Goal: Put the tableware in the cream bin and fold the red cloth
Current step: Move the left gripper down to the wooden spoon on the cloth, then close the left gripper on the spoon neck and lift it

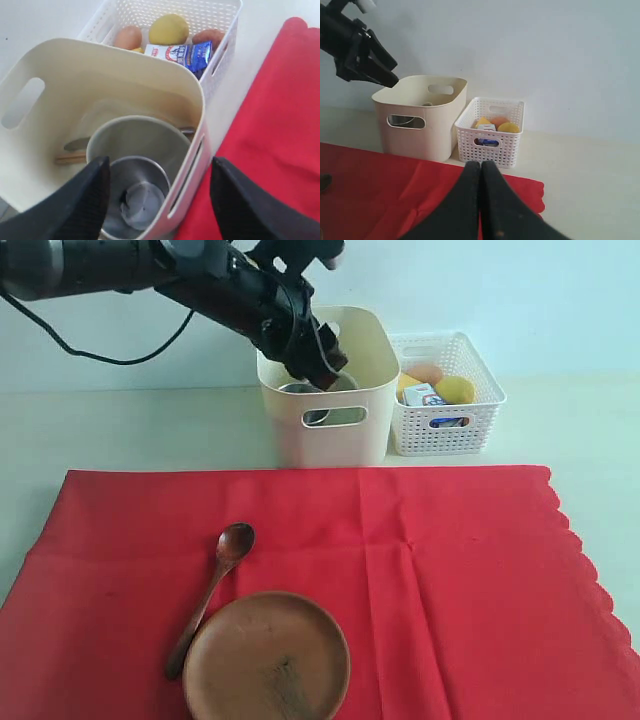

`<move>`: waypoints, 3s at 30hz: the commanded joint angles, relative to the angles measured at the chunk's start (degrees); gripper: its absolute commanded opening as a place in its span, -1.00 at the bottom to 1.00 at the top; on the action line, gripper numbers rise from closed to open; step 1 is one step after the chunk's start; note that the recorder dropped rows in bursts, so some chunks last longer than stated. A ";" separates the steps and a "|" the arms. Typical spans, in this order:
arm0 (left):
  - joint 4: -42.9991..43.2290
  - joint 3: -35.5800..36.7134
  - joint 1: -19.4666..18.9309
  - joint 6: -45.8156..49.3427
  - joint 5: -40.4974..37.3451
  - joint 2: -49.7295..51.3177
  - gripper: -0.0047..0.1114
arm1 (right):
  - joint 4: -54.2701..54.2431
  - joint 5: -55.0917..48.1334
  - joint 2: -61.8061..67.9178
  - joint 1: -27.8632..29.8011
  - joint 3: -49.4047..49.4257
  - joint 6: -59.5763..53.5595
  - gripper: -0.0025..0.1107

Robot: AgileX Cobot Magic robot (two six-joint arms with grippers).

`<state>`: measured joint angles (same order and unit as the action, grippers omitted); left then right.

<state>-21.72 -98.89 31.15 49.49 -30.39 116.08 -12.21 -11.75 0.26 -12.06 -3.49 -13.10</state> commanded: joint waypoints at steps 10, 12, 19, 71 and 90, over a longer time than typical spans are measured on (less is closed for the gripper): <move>16.11 0.23 0.22 -26.80 -22.70 -4.90 0.08 | 0.04 0.27 -0.26 0.38 0.28 -0.03 -0.96; 17.37 0.78 0.22 -31.25 -24.97 -5.04 0.08 | 0.04 0.27 -0.26 0.38 0.28 -0.03 -0.96; 27.11 12.56 0.22 -44.95 -23.09 -6.49 0.08 | 0.04 0.27 -0.26 0.38 0.28 -0.03 -0.96; 17.94 36.22 1.83 -50.65 1.03 -3.35 0.08 | 0.04 0.27 -0.26 0.38 0.28 -0.03 -0.96; 16.66 36.22 1.83 -45.11 -2.01 -3.01 -0.22 | 0.04 0.27 -0.26 0.38 0.28 -0.03 -0.96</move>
<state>-3.73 -62.81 33.08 3.12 -31.94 113.11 -12.21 -11.75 0.26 -12.06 -3.49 -13.10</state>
